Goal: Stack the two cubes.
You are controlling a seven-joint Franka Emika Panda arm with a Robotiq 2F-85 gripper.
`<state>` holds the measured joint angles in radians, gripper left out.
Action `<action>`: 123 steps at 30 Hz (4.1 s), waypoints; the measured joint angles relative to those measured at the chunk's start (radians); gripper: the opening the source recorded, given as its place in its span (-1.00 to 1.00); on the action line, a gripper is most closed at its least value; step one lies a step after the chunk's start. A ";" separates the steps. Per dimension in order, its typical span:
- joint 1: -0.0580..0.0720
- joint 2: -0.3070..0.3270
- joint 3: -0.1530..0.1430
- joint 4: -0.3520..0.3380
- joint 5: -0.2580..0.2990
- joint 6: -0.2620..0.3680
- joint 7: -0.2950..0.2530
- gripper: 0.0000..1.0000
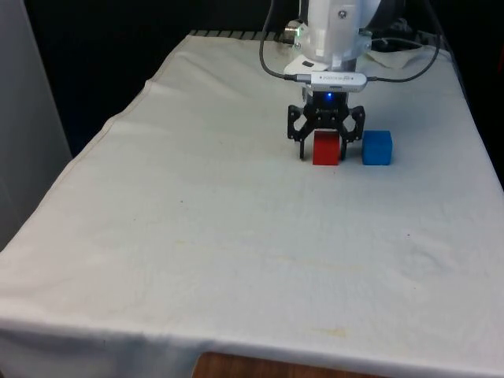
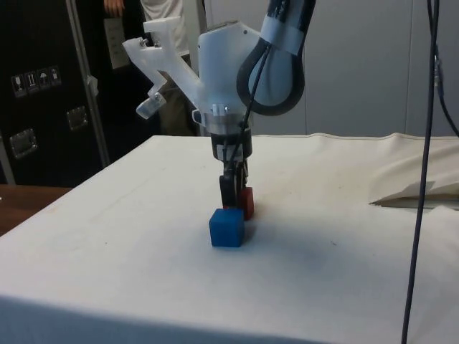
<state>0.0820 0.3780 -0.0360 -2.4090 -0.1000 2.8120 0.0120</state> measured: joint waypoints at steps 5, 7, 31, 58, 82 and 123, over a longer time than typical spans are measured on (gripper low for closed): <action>0.001 0.000 0.000 0.000 0.000 0.000 0.000 -0.74; 0.001 0.000 0.000 0.000 0.000 0.000 0.000 -0.99; 0.001 -0.133 -0.011 -0.008 0.000 -0.118 -0.011 -0.98; -0.002 -0.311 -0.018 0.005 0.035 -0.320 -0.053 -0.98; 0.013 -0.356 0.085 0.018 0.132 -0.353 -0.023 -0.98; 0.019 -0.309 0.195 0.026 0.213 -0.336 0.062 -0.98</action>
<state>0.1010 0.0690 0.1590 -2.3830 0.1130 2.4760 0.0740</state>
